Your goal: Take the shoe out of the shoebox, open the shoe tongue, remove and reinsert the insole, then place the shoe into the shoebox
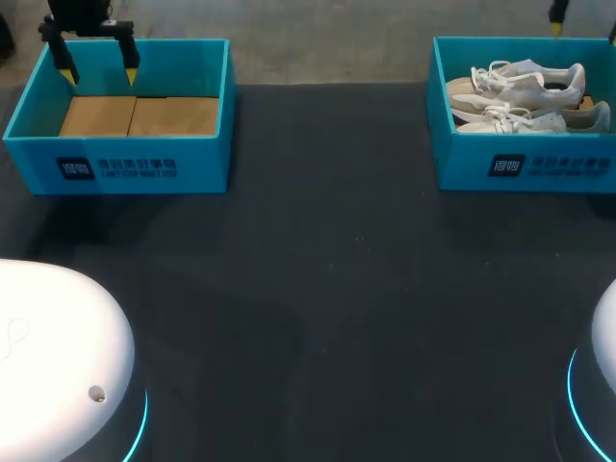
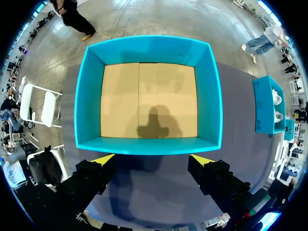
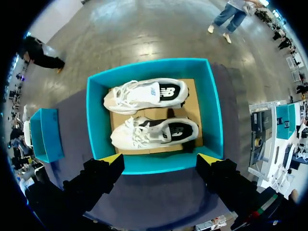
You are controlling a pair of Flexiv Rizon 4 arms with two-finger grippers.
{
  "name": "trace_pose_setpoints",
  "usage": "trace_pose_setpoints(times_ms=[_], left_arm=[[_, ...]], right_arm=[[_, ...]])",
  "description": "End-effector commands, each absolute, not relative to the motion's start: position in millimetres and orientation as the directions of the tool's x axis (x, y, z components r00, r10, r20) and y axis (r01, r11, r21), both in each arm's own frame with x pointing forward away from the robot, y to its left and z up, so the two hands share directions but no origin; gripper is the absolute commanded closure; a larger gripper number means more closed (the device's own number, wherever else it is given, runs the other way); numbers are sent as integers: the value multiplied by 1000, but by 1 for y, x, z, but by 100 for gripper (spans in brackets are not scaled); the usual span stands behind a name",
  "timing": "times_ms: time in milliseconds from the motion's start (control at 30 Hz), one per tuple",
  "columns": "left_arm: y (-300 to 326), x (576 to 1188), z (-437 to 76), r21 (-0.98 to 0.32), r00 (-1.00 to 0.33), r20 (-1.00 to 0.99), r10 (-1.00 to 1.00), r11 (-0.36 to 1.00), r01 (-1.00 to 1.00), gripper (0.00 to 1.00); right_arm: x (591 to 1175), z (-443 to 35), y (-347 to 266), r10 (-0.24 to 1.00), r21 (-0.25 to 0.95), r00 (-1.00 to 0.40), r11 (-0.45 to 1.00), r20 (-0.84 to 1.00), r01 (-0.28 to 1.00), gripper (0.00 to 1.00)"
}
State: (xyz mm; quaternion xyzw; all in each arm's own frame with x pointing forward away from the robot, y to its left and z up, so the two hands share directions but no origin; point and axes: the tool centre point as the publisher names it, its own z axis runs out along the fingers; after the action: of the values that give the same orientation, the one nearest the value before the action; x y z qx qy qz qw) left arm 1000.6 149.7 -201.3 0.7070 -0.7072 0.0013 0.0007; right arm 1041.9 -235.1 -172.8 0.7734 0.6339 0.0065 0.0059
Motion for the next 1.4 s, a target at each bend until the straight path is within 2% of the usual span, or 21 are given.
trace_pose_setpoints(times_ms=[33,367,733,1400], left_arm=[[150,1000,-201,0,0,2,-1000,0,-1000,0],[150,1000,-201,0,0,2,-1000,0,-1000,0],[150,1000,-201,0,0,2,-1000,0,-1000,0],[150,1000,-201,0,0,2,-1000,0,-1000,0]], right_arm=[[1026,-172,-241,980,55,197,-197,-1,979,0],[1001,-222,-269,973,85,231,-229,-19,970,0],[1024,-275,-299,972,84,223,-217,-69,973,0],[1049,-328,-322,971,41,231,-228,-70,973,0]])
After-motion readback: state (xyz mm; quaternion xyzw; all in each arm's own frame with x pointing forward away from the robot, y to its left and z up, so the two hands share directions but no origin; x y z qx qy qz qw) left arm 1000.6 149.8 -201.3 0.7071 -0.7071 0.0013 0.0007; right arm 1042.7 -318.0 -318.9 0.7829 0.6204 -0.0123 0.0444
